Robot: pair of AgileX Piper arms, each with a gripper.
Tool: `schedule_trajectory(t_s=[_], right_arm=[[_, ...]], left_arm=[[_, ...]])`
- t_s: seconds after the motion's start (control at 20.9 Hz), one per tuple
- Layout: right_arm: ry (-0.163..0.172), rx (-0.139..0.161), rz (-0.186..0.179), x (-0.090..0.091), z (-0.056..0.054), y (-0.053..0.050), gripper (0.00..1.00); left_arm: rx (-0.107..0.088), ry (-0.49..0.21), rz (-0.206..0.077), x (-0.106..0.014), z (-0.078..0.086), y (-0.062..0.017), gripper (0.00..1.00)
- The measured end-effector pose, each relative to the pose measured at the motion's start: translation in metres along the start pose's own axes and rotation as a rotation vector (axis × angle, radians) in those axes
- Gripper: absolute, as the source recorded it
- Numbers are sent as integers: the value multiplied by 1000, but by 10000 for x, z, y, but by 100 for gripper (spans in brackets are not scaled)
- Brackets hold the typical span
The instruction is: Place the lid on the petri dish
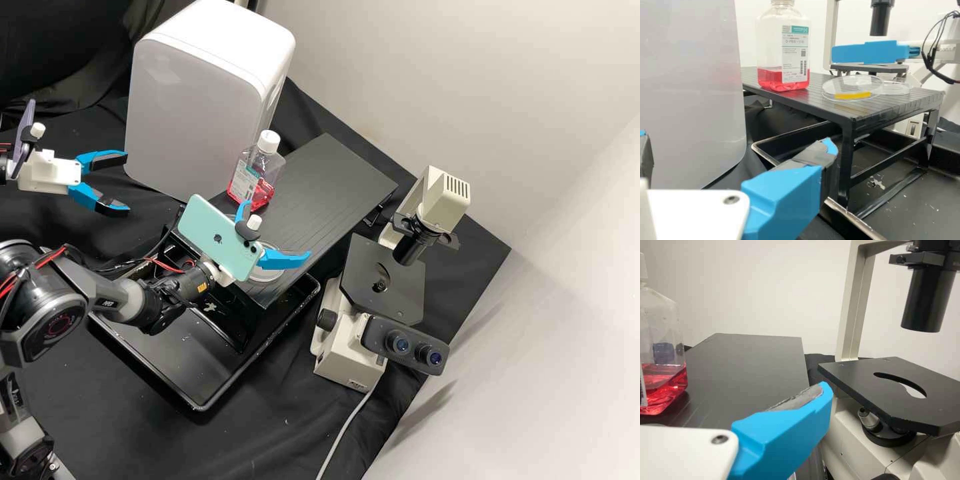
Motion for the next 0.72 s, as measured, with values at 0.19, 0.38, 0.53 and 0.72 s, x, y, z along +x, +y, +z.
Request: schedule_trajectory(t_s=[0.19,0.38,0.53,0.72], right_arm=[[0,0,0,0,0,0,100],[0,0,0,0,0,0,100],[5,0,-7,-16,-8,-27,100],[27,-8,-37,-90,-79,-103,100]], left_arm=[[-3,-10,-19,15,23,-52,100],[-5,-29,-40,32,71,-107,100],[-1,-47,-49,42,120,-133,100],[11,-57,-52,46,148,-141,100]])
